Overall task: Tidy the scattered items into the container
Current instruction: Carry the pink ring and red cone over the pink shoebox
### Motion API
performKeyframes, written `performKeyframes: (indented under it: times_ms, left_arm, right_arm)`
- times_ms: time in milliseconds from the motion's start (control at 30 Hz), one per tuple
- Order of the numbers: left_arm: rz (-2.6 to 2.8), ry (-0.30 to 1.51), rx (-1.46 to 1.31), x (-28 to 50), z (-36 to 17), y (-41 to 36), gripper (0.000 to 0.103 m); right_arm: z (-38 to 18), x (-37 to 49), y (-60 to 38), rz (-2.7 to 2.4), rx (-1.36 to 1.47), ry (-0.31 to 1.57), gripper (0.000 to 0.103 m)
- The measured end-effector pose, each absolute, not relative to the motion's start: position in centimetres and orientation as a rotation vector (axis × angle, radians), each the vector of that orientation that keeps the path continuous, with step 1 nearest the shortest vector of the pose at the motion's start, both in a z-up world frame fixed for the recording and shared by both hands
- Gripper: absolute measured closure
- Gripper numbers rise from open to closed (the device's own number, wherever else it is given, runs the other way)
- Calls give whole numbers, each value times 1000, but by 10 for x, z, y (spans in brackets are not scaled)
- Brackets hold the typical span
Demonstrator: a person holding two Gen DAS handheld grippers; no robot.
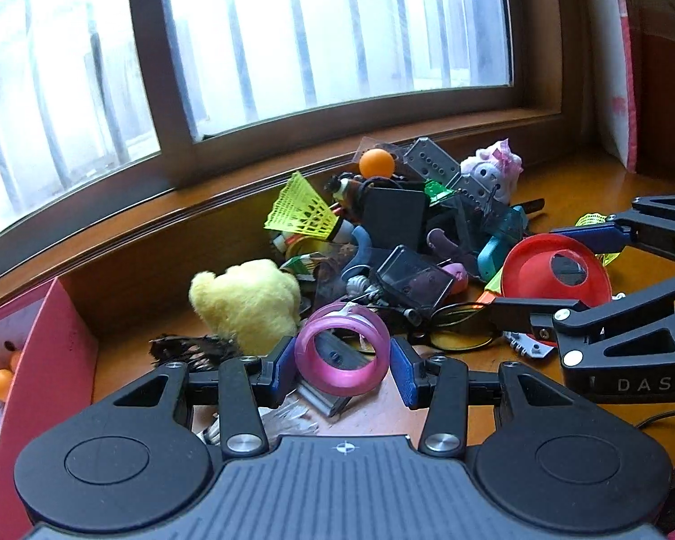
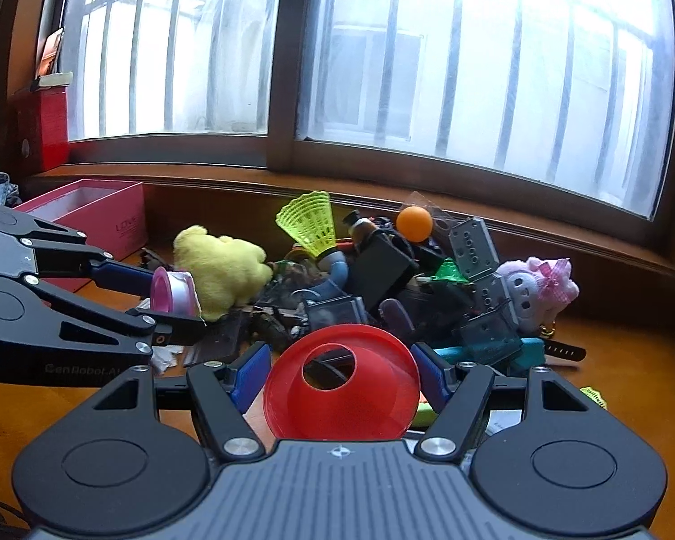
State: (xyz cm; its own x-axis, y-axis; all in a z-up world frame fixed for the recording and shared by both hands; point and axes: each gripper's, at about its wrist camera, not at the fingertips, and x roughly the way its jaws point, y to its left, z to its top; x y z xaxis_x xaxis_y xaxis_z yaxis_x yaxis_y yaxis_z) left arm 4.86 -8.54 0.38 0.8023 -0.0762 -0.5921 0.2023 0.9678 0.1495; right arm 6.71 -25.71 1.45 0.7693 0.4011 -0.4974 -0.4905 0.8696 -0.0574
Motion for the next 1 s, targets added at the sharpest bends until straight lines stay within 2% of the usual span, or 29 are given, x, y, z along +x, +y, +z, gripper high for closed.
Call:
performKeyframes:
  times_ms: [1000]
  left_arm:
    - [124,567,107,-9,35,30,57]
  right_arm:
    - [32,38,-150,697,-257,448,32]
